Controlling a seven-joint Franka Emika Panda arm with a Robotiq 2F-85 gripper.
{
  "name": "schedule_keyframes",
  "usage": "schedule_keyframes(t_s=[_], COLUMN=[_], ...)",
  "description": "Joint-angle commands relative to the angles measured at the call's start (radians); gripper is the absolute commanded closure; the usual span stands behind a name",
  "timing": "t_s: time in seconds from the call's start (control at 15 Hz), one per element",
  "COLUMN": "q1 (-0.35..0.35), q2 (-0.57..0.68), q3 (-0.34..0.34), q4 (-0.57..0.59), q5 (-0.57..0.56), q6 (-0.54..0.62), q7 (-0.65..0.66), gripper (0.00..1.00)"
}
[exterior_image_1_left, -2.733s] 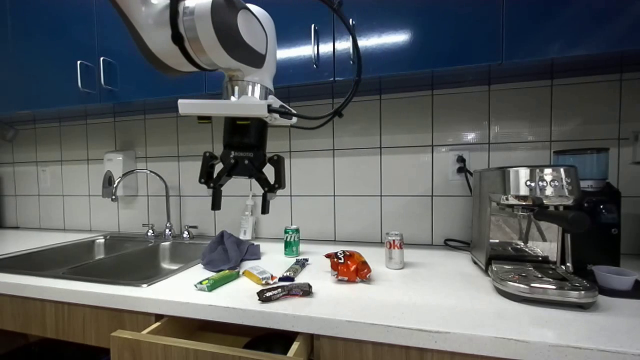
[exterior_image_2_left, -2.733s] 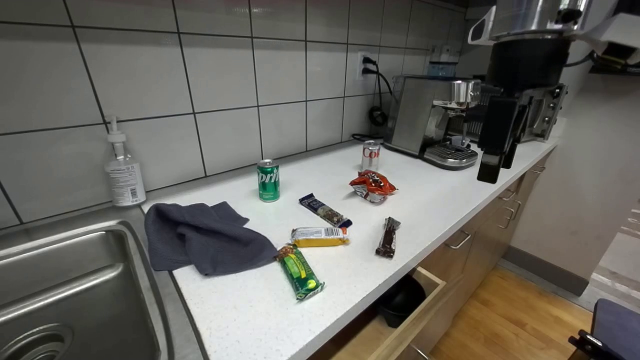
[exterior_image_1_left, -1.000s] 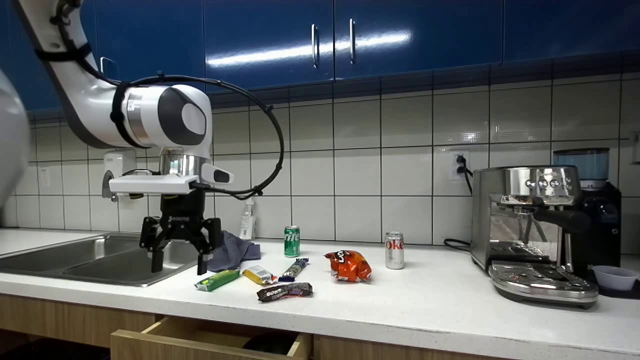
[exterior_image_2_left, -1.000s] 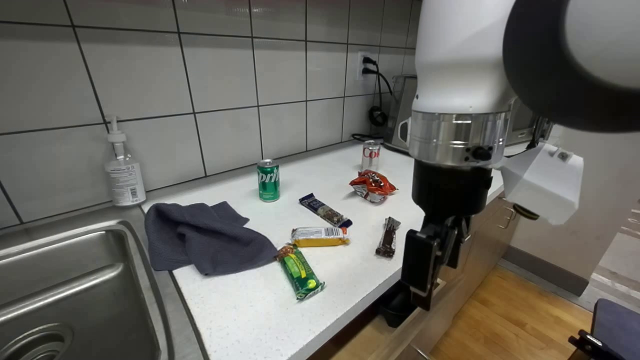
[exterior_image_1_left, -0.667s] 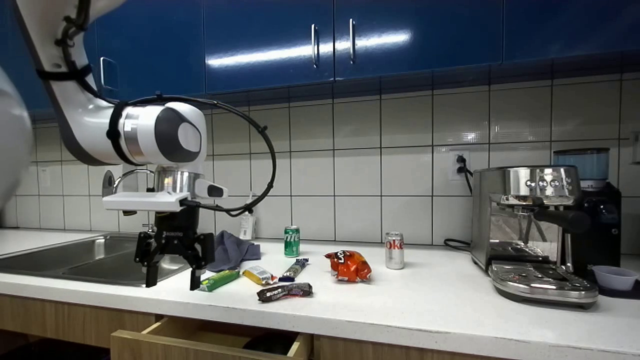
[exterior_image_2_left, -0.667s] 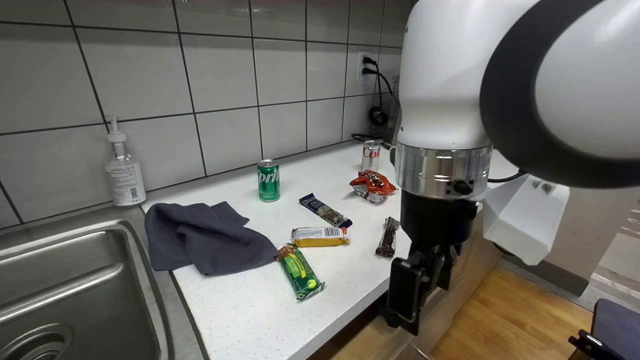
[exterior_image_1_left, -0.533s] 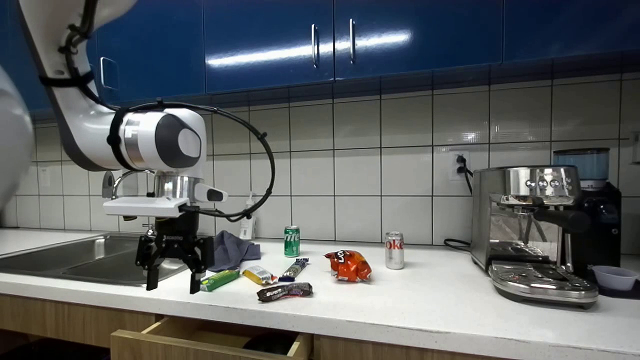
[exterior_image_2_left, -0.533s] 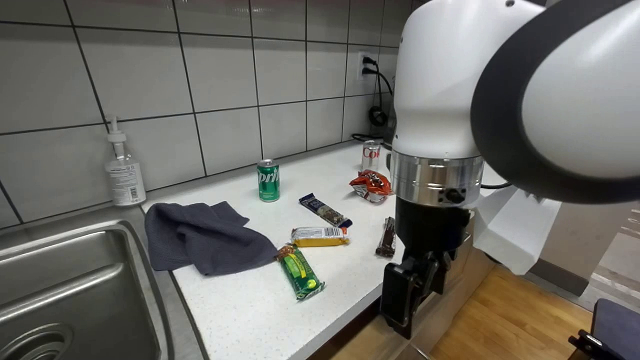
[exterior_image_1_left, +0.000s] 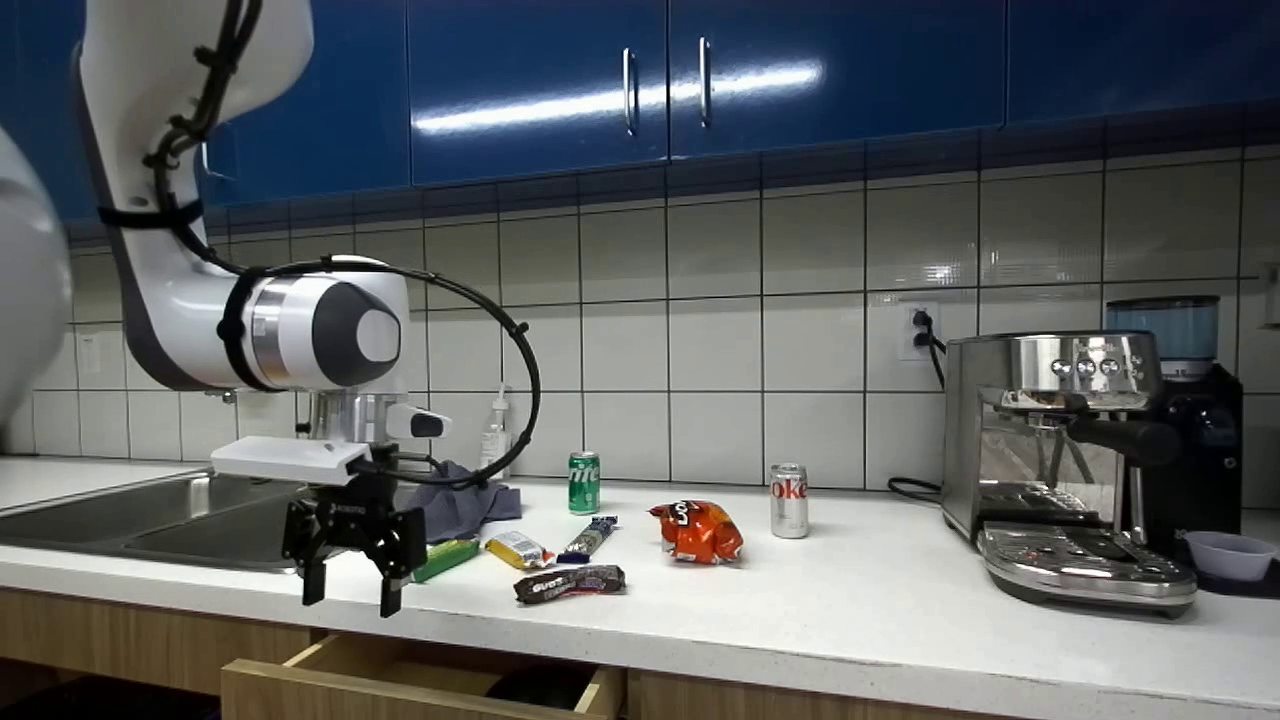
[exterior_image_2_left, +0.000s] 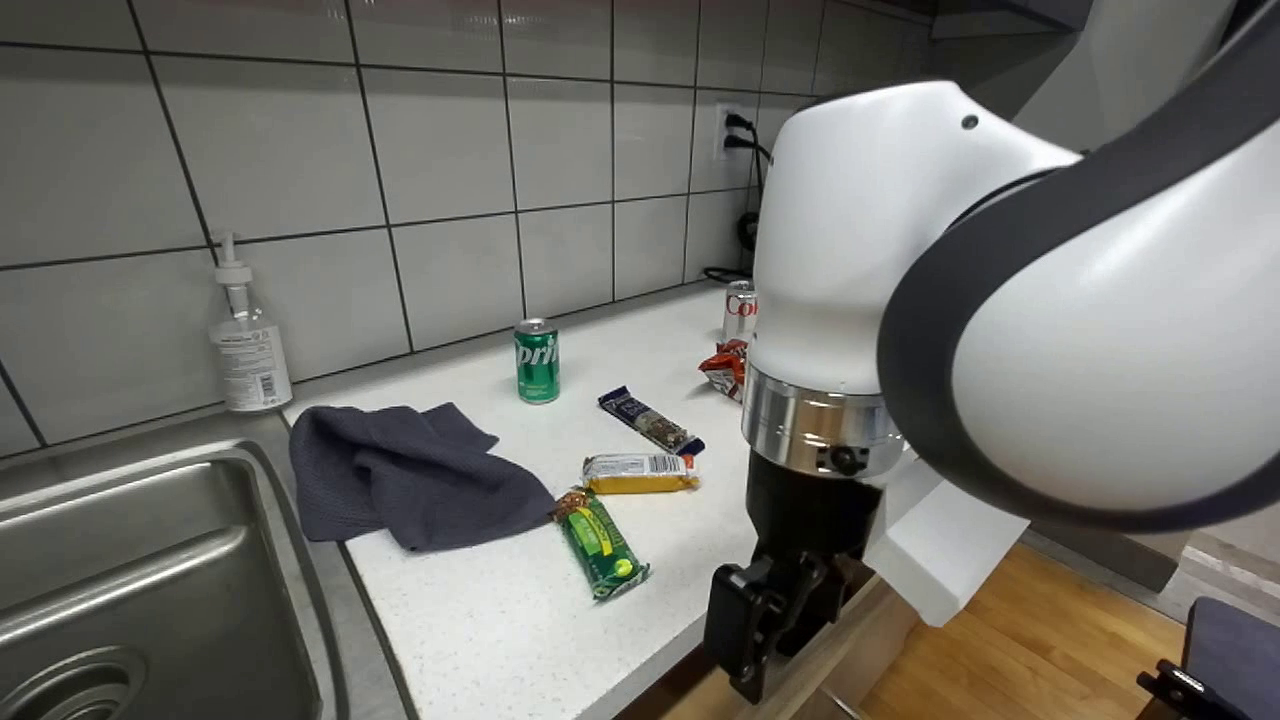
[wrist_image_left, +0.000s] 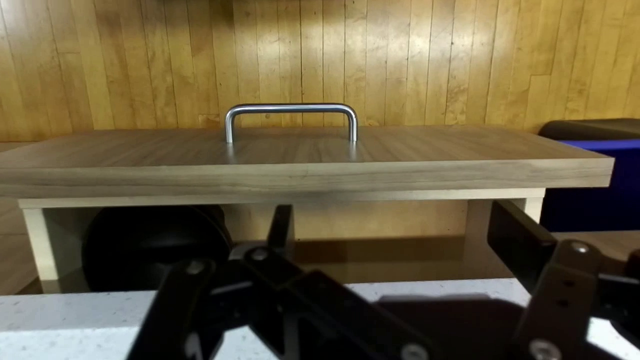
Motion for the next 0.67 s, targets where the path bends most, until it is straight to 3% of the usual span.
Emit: schedule_keyframes(t_s=[0.0, 0.6], q1=[0.005, 0.036], q2=[0.087, 0.254], q3=[-0.014, -0.120], q4=[0.052, 0.129], q5=[-0.035, -0.100], q6=[0.058, 0.189], q7=[0.073, 0.130], gripper=[0.00, 0.00])
